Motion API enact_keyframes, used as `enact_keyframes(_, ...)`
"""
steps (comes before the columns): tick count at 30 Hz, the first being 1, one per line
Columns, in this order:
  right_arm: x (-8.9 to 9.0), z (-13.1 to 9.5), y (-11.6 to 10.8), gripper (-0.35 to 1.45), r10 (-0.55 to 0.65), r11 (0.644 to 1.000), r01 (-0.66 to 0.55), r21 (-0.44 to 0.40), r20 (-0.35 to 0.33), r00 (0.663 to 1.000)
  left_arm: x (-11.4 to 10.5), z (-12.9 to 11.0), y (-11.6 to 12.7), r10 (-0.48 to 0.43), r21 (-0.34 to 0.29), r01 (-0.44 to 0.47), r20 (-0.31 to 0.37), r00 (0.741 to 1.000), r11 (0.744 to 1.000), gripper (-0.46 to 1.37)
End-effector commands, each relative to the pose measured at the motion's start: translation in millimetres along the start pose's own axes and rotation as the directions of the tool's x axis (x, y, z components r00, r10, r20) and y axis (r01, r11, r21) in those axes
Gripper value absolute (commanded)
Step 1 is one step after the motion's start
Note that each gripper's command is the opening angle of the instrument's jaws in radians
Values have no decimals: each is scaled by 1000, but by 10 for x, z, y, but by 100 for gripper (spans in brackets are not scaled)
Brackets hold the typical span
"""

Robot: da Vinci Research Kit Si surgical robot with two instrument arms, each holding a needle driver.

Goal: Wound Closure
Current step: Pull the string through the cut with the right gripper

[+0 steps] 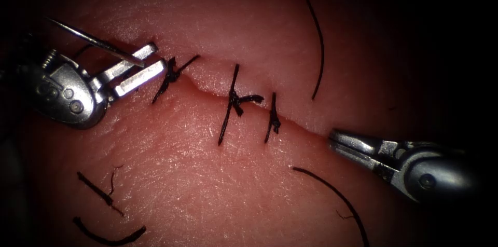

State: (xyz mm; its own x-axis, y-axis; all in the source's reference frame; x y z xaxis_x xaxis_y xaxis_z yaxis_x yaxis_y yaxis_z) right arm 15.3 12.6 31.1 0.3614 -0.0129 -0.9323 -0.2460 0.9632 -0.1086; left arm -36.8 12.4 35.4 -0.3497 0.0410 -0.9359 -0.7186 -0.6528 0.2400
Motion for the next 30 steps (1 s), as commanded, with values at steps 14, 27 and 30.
enact_keyframes(14,-10,-17,5,112,289,957,-289,-2,-16,957,0,0,0,6,-16,-6,-3,1000,1000,-35)
enact_keyframes(27,-12,-9,-11,112,290,957,-289,15,-31,957,0,-2,0,6,-16,-6,-3,1000,1000,-35)
enact_keyframes(30,-11,-2,-15,102,287,958,-287,27,-39,957,0,-3,0,6,-17,-6,-4,1000,1000,-35)
